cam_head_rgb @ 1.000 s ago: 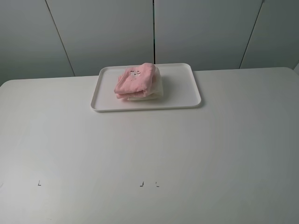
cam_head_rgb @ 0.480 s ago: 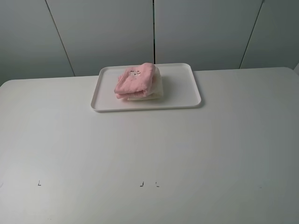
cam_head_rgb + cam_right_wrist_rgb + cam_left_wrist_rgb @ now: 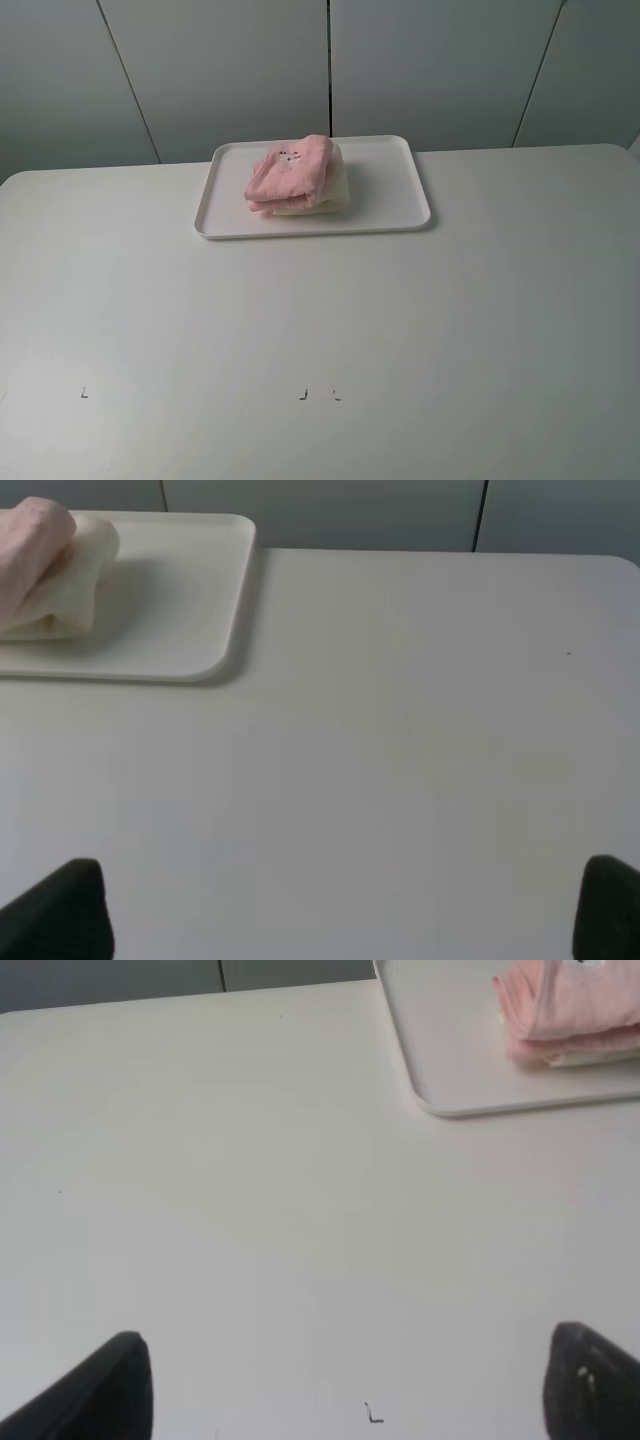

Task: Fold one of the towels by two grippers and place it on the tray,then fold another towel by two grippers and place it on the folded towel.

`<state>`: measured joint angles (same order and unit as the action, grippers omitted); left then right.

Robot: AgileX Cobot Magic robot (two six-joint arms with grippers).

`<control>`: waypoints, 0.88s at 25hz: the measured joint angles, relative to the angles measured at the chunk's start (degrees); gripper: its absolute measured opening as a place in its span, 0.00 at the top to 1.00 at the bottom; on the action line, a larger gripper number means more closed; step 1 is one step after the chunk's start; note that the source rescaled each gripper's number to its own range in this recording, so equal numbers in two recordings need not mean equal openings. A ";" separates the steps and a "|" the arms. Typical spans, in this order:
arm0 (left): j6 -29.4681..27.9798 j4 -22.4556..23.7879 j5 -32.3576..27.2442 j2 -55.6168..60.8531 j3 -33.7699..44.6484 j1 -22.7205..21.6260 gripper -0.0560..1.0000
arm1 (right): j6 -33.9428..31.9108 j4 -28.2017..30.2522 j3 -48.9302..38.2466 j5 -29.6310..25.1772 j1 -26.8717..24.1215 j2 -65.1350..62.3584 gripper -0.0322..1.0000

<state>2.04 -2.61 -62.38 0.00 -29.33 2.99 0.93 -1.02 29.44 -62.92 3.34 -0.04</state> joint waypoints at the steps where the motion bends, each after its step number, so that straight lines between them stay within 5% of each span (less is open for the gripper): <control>1: 0.09 0.00 0.00 0.00 0.00 0.00 0.00 | 0.00 0.00 0.00 0.00 0.00 0.00 0.00; 22: 0.23 0.00 0.00 0.00 0.00 0.00 0.00 | -0.35 -0.24 0.00 0.00 0.00 0.00 0.00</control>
<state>2.27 -2.61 -62.38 0.00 -29.33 2.99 0.58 -1.26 29.44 -62.92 3.34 -0.04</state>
